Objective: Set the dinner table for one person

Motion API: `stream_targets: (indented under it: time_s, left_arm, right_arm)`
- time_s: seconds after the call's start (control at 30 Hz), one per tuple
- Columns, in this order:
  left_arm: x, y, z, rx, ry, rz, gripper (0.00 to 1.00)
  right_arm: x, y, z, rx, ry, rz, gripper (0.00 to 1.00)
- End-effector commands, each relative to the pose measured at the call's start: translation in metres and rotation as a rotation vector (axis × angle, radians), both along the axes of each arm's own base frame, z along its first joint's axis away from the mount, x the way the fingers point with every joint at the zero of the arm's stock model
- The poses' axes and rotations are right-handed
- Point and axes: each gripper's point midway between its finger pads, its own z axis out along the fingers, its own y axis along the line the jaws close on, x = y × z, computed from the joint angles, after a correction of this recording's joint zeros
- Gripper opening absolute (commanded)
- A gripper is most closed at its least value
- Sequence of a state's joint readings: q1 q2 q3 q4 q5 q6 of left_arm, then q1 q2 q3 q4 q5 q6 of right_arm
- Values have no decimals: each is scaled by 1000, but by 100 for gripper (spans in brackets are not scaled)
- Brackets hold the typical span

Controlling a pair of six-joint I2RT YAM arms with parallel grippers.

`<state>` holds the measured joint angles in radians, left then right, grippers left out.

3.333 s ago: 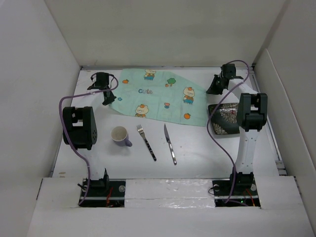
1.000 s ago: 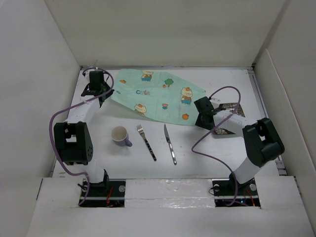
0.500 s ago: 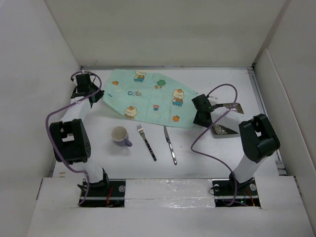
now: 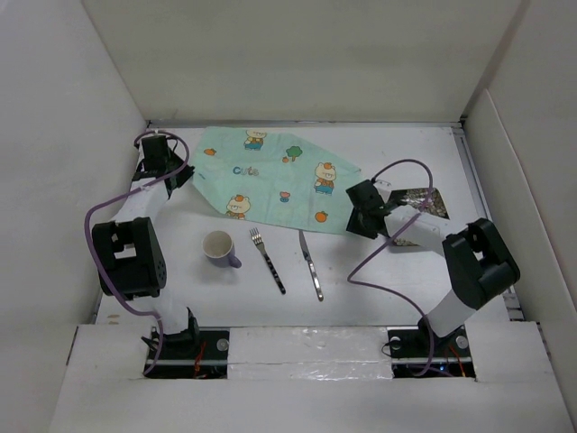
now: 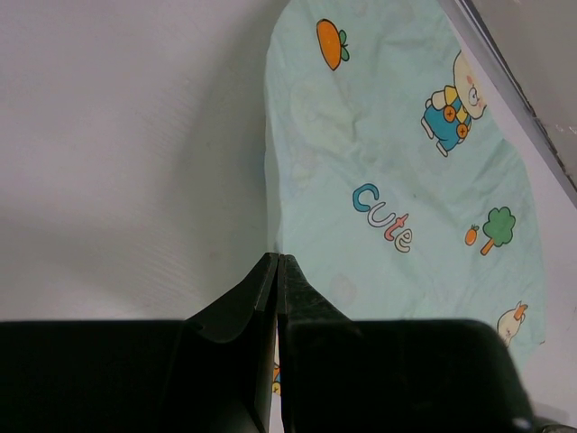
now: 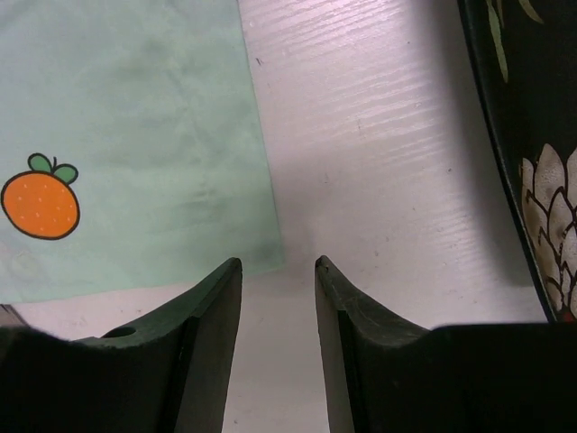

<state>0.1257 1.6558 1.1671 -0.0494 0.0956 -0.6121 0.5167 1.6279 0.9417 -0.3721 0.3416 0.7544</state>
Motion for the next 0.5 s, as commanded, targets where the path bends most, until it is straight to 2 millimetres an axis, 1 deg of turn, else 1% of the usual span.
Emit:
stream_targets:
  time_s: [0.0,0.03,0.13,0.23,0.27,0.3,0.37,0.47]
  left_arm:
    - [2,-1,23,0,-69,-5,0]
    - [1,-1,24,3,-69,-7,0]
    - [1,0,27,6,-78,-4,0]
    - [0,-1,28,5,-79,-3,0]
    - [0,-1,30,5,-84,-3,0]
    - [0,-1,30,6,-86,-5,0]
    - [0,0,31,7,-87,-4,0]
    - [0,0,34,13,-92,-2,0]
  right_arm:
    - [11,9,7,78,-59,-5,43]
    - [7,12,-2,86,-29,6,44]
    - [3,17,-16,91,-1,12,43]
    - [3,20,-23,106,-1,8,40]
    - [4,18,-23,102,-5,0,36]
    - [5,18,-22,104,-14,-11,35]
    - [10,15,-18,111,-35,-24,29]
    - [13,14,-15,111,-56,-42,16]
